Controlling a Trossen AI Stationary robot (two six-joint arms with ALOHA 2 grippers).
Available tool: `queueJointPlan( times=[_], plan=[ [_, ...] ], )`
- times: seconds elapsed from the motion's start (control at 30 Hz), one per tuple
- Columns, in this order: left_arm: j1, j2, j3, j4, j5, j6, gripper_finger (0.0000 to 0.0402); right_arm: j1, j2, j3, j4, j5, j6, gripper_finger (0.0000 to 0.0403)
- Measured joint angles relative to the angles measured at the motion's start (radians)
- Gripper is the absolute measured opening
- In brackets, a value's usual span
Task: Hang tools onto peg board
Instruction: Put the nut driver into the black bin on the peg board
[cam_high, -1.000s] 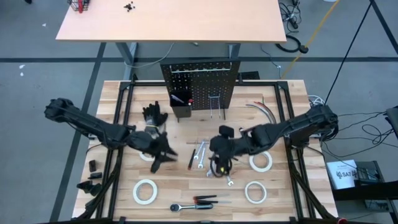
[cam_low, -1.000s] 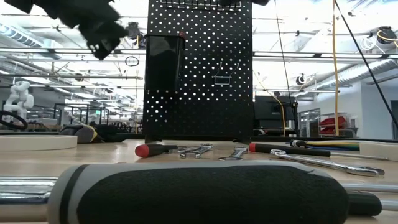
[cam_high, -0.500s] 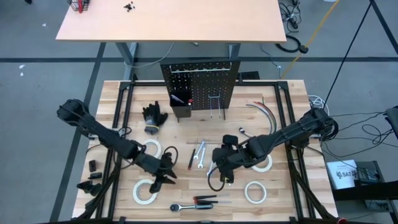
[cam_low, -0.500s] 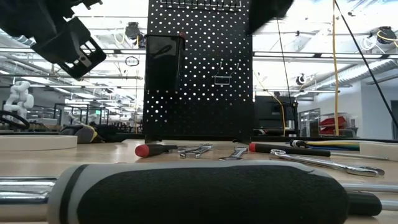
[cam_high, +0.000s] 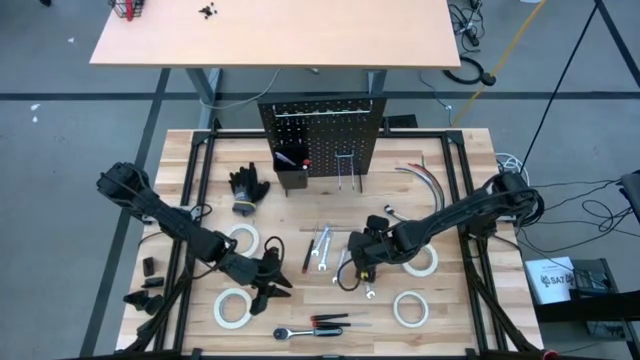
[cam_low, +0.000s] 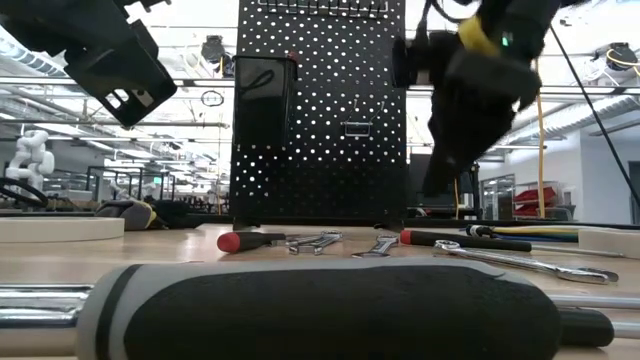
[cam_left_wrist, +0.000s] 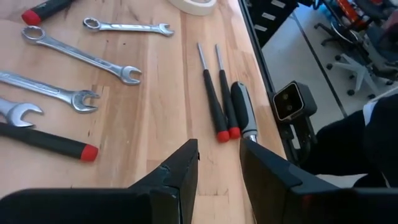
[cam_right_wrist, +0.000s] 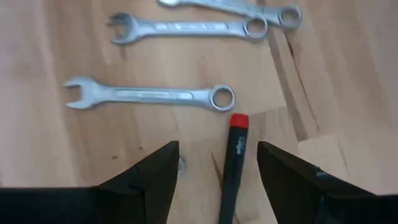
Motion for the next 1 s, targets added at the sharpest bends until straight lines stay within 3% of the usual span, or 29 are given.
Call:
queueJointPlan(
  times=[0.43, 0.57, 0.77, 1.0],
  plan=[
    [0.022, 0.0, 0.0, -0.004, -0.061, 0.01, 0.0121, -0.047, 0.045, -0.123, 0.194, 0.014, 0.04, 0.0195],
    [0.035, 0.0, 0.0, -0.009, -0.062, 0.011, 0.0121, -0.045, 0.092, -0.12, 0.19, 0.023, 0.059, 0.0159],
    [0.05, -0.02, -0.001, -0.012, -0.063, 0.034, 0.0121, -0.042, 0.137, -0.114, 0.161, 0.008, 0.112, 0.0045],
    [0.126, -0.125, -0.001, -0.067, -0.091, 0.108, 0.0121, -0.047, 0.1, -0.122, 0.148, 0.038, 0.131, 0.0038]
  ],
)
